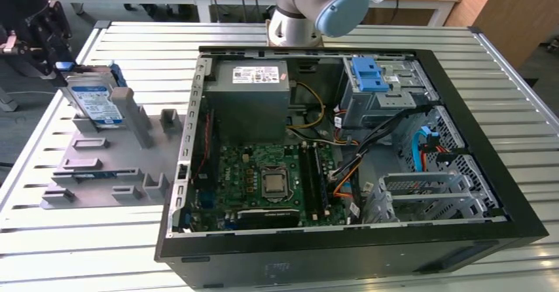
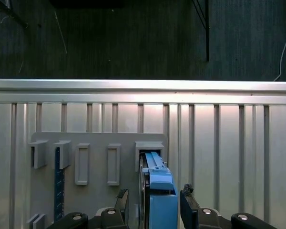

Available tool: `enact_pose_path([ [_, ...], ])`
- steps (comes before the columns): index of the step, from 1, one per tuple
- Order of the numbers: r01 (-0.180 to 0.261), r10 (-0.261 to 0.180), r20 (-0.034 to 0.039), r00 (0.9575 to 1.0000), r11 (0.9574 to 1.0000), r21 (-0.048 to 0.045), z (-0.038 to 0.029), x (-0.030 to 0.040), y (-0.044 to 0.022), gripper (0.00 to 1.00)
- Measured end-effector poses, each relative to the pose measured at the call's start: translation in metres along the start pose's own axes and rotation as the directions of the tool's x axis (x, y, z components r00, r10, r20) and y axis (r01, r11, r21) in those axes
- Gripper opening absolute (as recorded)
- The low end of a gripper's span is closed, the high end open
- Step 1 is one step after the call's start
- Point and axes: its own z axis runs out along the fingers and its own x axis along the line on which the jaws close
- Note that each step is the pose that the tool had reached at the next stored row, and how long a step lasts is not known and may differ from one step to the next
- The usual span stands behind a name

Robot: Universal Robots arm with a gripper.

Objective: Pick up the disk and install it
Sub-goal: 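Pick up the disk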

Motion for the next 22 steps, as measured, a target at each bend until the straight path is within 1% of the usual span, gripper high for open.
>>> enact_pose_path([
  [7, 0.0, 0.0, 0.0, 1.0, 1.0, 0.0001, 0.0032, -0.0028, 0.0006, 0.55],
  [12, 0.0, 0.0, 0.0001, 1.0, 1.0, 0.0001, 0.0081, -0.0028, 0.0014, 0.55],
  [22, 0.0, 0.0, 0.0, 1.0, 1.0, 0.0, 0.0147, -0.0027, 0.0015, 0.55],
])
